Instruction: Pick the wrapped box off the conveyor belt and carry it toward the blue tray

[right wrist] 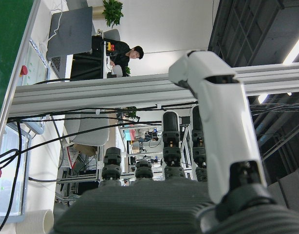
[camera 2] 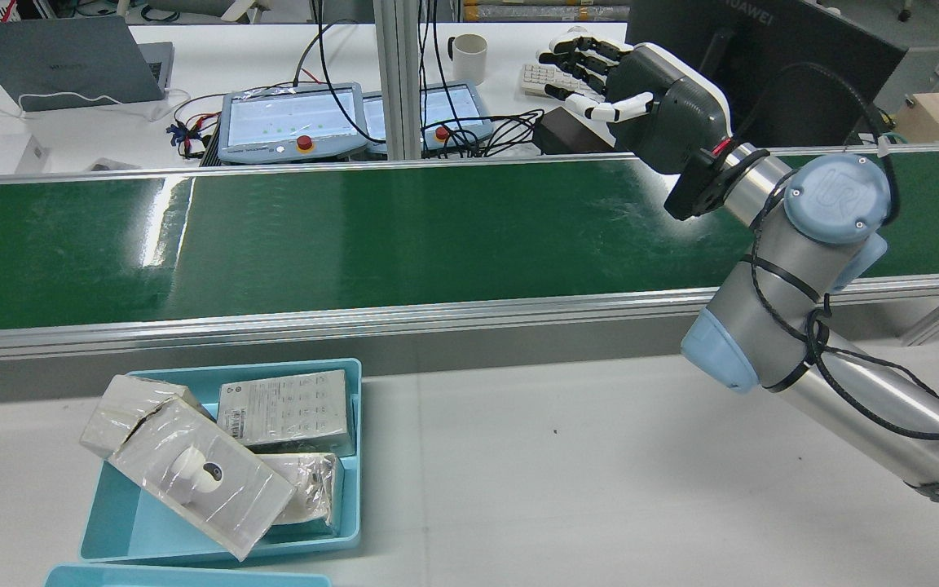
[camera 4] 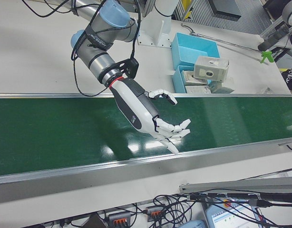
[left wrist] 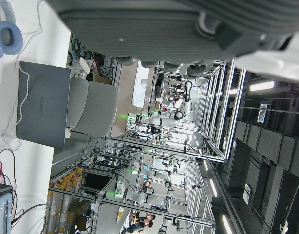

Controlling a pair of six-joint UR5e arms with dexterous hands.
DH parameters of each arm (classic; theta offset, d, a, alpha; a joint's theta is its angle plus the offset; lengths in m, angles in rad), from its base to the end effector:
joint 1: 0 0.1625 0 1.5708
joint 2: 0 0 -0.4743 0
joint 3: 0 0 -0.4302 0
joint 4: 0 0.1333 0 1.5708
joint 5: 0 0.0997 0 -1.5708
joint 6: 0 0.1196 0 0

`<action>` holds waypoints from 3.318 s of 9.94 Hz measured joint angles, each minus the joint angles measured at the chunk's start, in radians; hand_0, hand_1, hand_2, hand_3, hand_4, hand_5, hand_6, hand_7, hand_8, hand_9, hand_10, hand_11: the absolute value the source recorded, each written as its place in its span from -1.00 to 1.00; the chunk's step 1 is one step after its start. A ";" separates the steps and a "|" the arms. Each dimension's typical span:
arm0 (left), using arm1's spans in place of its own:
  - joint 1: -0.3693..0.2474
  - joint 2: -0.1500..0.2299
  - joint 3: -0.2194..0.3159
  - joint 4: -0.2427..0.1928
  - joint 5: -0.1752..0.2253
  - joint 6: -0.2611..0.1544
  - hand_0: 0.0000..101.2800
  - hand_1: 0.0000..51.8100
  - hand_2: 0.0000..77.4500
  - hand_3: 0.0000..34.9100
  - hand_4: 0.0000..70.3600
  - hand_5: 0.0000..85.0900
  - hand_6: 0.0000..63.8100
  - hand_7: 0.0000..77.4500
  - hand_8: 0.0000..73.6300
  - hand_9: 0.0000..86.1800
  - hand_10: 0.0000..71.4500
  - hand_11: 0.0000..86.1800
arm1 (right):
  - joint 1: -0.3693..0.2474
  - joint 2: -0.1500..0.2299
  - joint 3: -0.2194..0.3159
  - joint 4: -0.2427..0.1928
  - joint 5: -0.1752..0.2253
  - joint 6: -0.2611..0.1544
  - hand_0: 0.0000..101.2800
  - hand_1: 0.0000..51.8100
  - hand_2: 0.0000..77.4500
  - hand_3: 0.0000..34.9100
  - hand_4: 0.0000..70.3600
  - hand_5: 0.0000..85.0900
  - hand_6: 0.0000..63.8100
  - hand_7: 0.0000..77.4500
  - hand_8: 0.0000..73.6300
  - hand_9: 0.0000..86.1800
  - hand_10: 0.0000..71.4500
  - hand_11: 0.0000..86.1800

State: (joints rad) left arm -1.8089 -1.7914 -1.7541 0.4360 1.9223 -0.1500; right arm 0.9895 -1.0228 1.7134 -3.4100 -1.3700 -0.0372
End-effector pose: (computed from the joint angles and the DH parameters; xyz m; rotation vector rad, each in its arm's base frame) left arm -0.2330 -0.5695 0.5595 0.2962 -2.1439 2.2299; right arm -0.2676 -0.6935 0.3362 -0.5132 -2.4441 1.6124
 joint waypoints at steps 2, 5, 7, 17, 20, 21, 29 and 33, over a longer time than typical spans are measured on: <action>0.000 0.000 0.000 0.000 0.000 0.000 -1.00 -1.00 -0.99 -1.00 -1.00 -0.97 -1.00 -0.99 -0.99 -1.00 -0.98 -0.99 | 0.000 0.000 0.000 0.000 0.000 0.000 0.06 -0.01 0.04 -0.52 -0.38 -0.22 -0.66 -0.32 -0.91 -0.80 -0.77 -0.67; 0.000 0.000 0.000 0.000 0.000 0.000 -1.00 -1.00 -0.99 -1.00 -1.00 -0.97 -1.00 -0.99 -0.99 -1.00 -1.00 -0.99 | 0.000 0.000 0.001 0.002 0.000 0.000 0.06 -0.01 -0.01 -0.49 -0.38 -0.22 -0.66 -0.32 -0.90 -0.80 -0.77 -0.67; 0.000 0.000 0.000 0.000 0.000 0.000 -1.00 -1.00 -0.99 -1.00 -1.00 -0.97 -1.00 -0.99 -0.99 -1.00 -1.00 -1.00 | 0.002 0.000 0.002 0.003 0.000 0.001 0.06 -0.01 -0.01 -0.49 -0.38 -0.22 -0.66 -0.32 -0.90 -0.80 -0.77 -0.67; 0.000 0.000 0.000 0.000 0.000 0.000 -1.00 -1.00 -0.99 -1.00 -1.00 -0.97 -1.00 -0.99 -0.99 -1.00 -0.98 -1.00 | 0.003 0.000 0.003 0.000 0.003 0.010 0.27 0.39 -0.01 -0.95 -0.19 0.03 -0.50 -0.23 -0.78 -0.72 -0.83 -0.70; 0.000 0.000 0.000 0.000 0.000 0.000 -1.00 -1.00 -0.97 -1.00 -1.00 -0.97 -1.00 -0.99 -0.99 -1.00 -0.98 -0.99 | 0.001 0.003 0.007 0.005 0.006 0.008 0.15 0.16 0.28 -0.93 -0.35 0.03 -0.50 -0.16 -0.78 -0.68 -0.80 -0.73; 0.000 0.000 0.000 0.000 0.000 0.000 -1.00 -1.00 -0.99 -1.00 -1.00 -0.97 -1.00 -0.99 -0.99 -1.00 -1.00 -0.99 | 0.001 0.003 0.010 0.004 0.008 0.008 0.06 -0.12 -0.44 -0.32 -0.71 -0.69 -0.73 -0.27 -0.69 -0.77 -0.94 -0.87; 0.000 0.000 0.000 0.000 0.000 0.000 -1.00 -1.00 -0.97 -1.00 -1.00 -0.97 -1.00 -0.99 -0.99 -1.00 -0.98 -1.00 | -0.008 0.002 0.018 0.002 0.011 0.009 0.29 0.41 0.03 -0.79 -0.13 -0.19 -0.37 -0.06 -0.76 -0.70 -0.82 -0.72; 0.000 0.000 0.000 0.000 0.000 0.000 -1.00 -1.00 -0.99 -1.00 -1.00 -0.97 -1.00 -0.99 -0.99 -1.00 -0.98 -1.00 | -0.015 0.000 0.013 0.003 0.010 0.010 0.14 -0.20 -0.49 -0.78 -0.36 -0.15 -0.50 -0.13 -0.79 -0.71 -0.82 -0.77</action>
State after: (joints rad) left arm -1.8089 -1.7914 -1.7542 0.4359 1.9223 -0.1500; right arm 0.9746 -1.0227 1.7266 -3.4072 -1.3596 -0.0267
